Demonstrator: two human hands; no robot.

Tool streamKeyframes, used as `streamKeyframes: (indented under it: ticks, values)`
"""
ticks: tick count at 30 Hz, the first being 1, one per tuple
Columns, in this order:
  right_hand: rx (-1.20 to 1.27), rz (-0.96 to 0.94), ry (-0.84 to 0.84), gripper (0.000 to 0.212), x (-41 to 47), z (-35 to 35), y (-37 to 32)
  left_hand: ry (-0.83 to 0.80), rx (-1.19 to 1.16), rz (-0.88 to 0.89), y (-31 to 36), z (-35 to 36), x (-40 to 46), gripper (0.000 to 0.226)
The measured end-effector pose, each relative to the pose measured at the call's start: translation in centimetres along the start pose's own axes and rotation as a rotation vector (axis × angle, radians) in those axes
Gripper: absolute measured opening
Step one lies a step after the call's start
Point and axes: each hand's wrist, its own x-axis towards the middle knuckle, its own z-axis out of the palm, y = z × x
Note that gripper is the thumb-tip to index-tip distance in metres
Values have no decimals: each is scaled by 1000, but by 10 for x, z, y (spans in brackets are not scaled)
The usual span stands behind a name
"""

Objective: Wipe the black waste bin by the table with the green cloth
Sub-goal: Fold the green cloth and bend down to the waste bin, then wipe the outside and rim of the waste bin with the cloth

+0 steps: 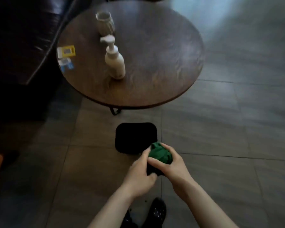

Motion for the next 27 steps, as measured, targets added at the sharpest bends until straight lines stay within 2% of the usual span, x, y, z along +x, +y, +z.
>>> streamKeyframes:
  ticks: [2,4,7,11,13,16,18,21,24,27]
  values:
    - [67,68,15,70,13,-5,46,-126,-56,-38,-39,19,3,97]
    - [135,132,9,56,25,-12,84,-189,-132,-45,-73,28,9,95]
    - [272,195,5,48,49,-19,135,-82,-146,-22,-132,31,32,77]
    - [404,190,34,54,96,-27,185,157,330,33,-208,12,89,50]
    - [430,150,40,51,122,-30,198,181,591,97,-235,4,125,59]
    - [451,39,43,51,171,-38,218,160,862,218,-275,7,181,79]
    - [423,-53,28,53,206,-40,219,106,974,248,-292,5,216,86]
    - [412,-219,24,50,260,-44,225,136,1055,320,-327,9,265,88]
    - [463,-322,-39,44,263,-53,213,107,1059,380,-332,12,255,65]
    - [444,-357,-77,61,270,-58,208,149,1034,408,-333,4,255,34]
